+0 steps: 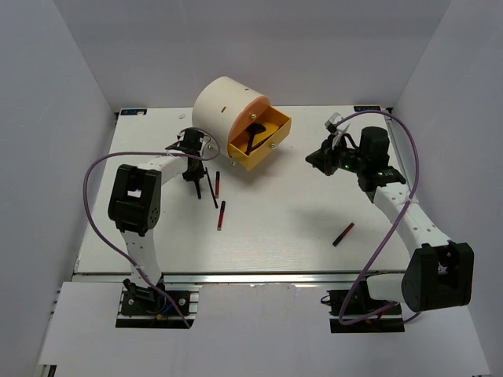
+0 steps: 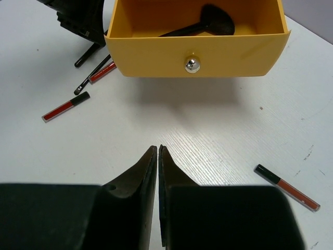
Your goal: Organize the makeup
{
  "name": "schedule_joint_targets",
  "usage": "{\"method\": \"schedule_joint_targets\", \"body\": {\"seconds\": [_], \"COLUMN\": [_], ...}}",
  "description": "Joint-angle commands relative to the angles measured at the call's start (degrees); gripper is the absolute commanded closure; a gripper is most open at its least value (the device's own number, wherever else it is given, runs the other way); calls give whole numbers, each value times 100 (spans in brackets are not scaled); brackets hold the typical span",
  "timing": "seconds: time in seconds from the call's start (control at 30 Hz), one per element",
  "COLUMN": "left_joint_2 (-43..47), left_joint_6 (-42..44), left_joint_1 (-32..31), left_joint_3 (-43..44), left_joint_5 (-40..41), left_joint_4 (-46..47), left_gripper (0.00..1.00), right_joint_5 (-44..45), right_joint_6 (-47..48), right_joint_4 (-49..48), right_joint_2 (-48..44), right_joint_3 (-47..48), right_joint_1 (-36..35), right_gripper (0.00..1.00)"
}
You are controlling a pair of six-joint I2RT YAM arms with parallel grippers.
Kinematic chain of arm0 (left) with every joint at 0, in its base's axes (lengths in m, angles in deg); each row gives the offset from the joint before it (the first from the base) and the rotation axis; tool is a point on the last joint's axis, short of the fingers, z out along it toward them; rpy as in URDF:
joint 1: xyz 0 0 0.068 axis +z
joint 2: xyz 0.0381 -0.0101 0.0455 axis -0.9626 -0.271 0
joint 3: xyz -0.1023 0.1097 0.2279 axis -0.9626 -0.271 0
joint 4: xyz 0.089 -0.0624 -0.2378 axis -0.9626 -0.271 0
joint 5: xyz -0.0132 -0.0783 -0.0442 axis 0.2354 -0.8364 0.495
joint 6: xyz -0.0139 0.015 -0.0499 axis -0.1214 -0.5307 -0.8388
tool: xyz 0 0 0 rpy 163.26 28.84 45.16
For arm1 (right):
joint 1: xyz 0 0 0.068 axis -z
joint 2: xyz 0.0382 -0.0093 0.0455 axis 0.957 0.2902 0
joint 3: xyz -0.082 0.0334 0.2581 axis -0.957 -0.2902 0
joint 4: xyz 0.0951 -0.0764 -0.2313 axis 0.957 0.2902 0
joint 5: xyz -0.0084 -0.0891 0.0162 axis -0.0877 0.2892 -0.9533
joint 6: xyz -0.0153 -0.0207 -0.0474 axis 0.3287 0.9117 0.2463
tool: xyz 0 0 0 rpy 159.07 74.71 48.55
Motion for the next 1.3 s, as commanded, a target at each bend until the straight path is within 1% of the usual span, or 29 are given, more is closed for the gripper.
{"method": "schedule_joint_targets", "body": {"seconds": [0.0,0.07,0.1,0.17,0.2,0.23,0.27,0.3,0.33,0.37,0.4,0.47,0.5,0.57,0.6,0.63,0.7,0.73,0.77,0.8,0.83,0.87,0.9,0.93,0.97,1.0,1.13,1.2,1.27], "left_joint_2": [50,277,392,708,1128,1393,1683,2364,2736,3088,3736,4249,4452,4717,4718,4587,4350,4201,3851,3656,3445,3017,2795,2575,2164,1960,1168,826,658], "left_joint_6": [27,-8,-17,-70,-78,-139,-192,-228,-315,-359,-377,-316,-264,-114,-61,87,289,543,693,852,1175,1318,1589,1705,1836,2090,2575,2864,2962], "left_joint_1": [117,143,187,187,187,187,187,187,161,56,-32,-242,-505,-735,-945,-1042,-1332,-1421,-1508,-1648,-1711,-1738,-1781,-1799,-1825,-1869,-1966,-2010,-2054], "left_joint_3": [-302,-461,-653,-865,-1110,-1242,-1392,-1576,-1961,-2139,-2271,-2482,-2500,-2309,-2177,-2019,-1431,-1194,-965,-493,-253,-24,456,714,968,1450,2313,2639,2781], "left_joint_5": [-94,-103,-103,-121,-173,-182,-235,-340,-628,-761,-858,-1043,-1061,-1201,-1289,-1351,-1552,-1649,-1676,-1677,-1668,-1676,-1677,-1677,-1677,-1668,-1571,-1527,-1527], "left_joint_4": [-24,28,72,116,212,274,344,650,870,1281,1451,1759,2039,2251,2278,2279,2252,2209,2121,2060,2007,1893,1831,1761,1621,1567,1242,1049,882], "left_gripper": [81,89,96,100,100,100,100,100,100,100,100,100,100,100,100,100,100,100,100,100,100,100,100,100,100,100,100,100,100], "right_joint_5": [-37,-28,-28,-28,-28,-28,-46,-63,-72,-116,-134,-212,-239,-292,-292,-257,-239,-248,-222,-222,-222,-222,-213,-204,-196,-169,-125,-108,-108], "right_joint_6": [-31,-31,-31,39,57,75,92,119,119,75,57,22,5,-30,-39,-100,-136,-145,-171,-197,-206,-241,-259,-268,-259,-250,-215,-215,-224], "right_joint_4": [-234,-226,-208,-164,-147,-94,-76,-50,-41,-58,-67,-111,-129,-146,-181,-208,-234,-243,-243,-269,-278,-287,-296,-296,-287,-287,-278,-278,-287], "right_joint_2": [-24,-24,-24,-24,-24,-15,3,29,38,64,82,117,152,205,240,266,327,337,345,337,337,328,310,293,249,223,126,82,73], "right_joint_3": [85,94,94,112,112,120,129,138,129,112,112,120,147,191,217,235,287,305,314,305,296,279,270,244,226,209,86,50,24], "right_joint_1": [44,61,70,97,97,105,123,123,132,149,149,158,167,176,167,176,176,176,176,176,167,176,176,176,176,176,220,237,264], "right_gripper": [90,90,89,84,71,62,55,47,46,46,47,52,64,82,95,100,100,100,100,100,100,100,100,100,100,100,100,100,100]}}
